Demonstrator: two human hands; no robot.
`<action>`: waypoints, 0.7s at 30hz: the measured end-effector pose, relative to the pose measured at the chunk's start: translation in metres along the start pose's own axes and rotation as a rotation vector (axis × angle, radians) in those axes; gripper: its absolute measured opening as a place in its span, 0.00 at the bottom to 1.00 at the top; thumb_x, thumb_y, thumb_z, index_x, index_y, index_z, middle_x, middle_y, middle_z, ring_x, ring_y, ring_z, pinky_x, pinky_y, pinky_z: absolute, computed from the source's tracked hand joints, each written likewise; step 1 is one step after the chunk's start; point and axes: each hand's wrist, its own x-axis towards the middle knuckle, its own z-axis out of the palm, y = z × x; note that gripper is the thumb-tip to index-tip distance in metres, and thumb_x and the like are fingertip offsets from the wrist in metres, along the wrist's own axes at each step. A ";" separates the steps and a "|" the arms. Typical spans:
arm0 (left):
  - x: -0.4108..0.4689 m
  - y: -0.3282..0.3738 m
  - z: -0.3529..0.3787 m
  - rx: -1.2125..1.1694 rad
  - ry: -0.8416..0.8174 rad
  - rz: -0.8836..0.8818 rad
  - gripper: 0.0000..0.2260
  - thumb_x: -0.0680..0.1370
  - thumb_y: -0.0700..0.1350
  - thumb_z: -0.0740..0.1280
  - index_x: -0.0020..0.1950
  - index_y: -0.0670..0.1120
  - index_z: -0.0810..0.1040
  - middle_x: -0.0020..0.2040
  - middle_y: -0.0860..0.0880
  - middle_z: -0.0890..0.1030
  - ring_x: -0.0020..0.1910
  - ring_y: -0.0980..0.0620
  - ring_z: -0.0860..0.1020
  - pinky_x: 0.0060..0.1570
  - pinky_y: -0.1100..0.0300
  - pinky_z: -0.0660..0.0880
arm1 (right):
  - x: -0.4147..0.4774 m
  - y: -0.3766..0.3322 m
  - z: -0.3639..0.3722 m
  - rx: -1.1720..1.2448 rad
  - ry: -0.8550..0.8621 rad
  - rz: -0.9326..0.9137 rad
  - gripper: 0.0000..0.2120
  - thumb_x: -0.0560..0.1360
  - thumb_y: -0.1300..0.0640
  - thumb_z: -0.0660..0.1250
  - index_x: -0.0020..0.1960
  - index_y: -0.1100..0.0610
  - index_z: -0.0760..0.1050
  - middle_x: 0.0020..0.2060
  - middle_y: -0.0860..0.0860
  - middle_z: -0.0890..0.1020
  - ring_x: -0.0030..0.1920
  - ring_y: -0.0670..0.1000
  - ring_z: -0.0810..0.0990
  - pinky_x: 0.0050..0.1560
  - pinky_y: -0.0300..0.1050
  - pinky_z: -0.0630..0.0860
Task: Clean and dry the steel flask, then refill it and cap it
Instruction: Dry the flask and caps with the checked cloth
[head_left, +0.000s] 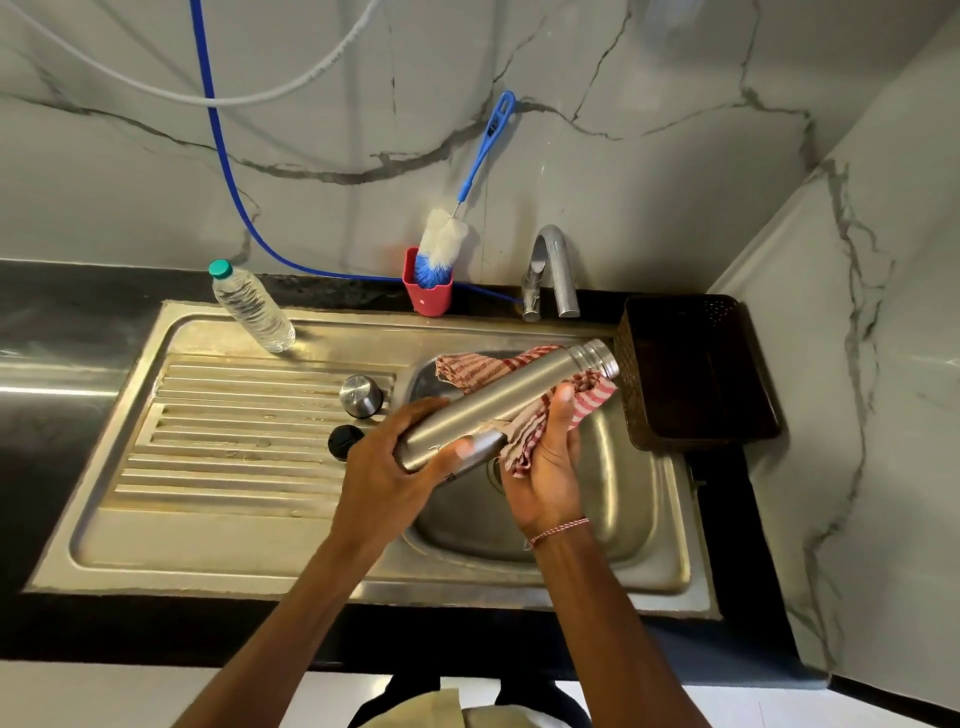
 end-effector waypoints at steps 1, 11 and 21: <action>-0.004 -0.001 0.004 -0.189 -0.008 -0.144 0.26 0.69 0.67 0.76 0.63 0.59 0.77 0.54 0.65 0.82 0.54 0.61 0.82 0.45 0.68 0.79 | 0.001 0.000 0.000 0.009 0.007 -0.001 0.46 0.60 0.40 0.81 0.72 0.58 0.71 0.60 0.55 0.84 0.60 0.52 0.83 0.51 0.44 0.82; -0.004 -0.004 0.010 -0.567 -0.111 -0.334 0.25 0.69 0.62 0.75 0.61 0.53 0.73 0.53 0.45 0.82 0.38 0.50 0.81 0.34 0.59 0.77 | 0.004 0.000 0.003 0.009 -0.004 0.009 0.48 0.60 0.39 0.81 0.74 0.56 0.70 0.65 0.56 0.80 0.66 0.55 0.79 0.62 0.52 0.78; -0.005 -0.005 0.012 -0.751 -0.137 -0.416 0.45 0.64 0.79 0.68 0.71 0.51 0.69 0.62 0.42 0.81 0.48 0.43 0.84 0.36 0.50 0.83 | 0.003 -0.005 0.005 -0.048 0.021 0.000 0.44 0.54 0.37 0.83 0.65 0.51 0.77 0.59 0.52 0.84 0.61 0.52 0.82 0.56 0.49 0.81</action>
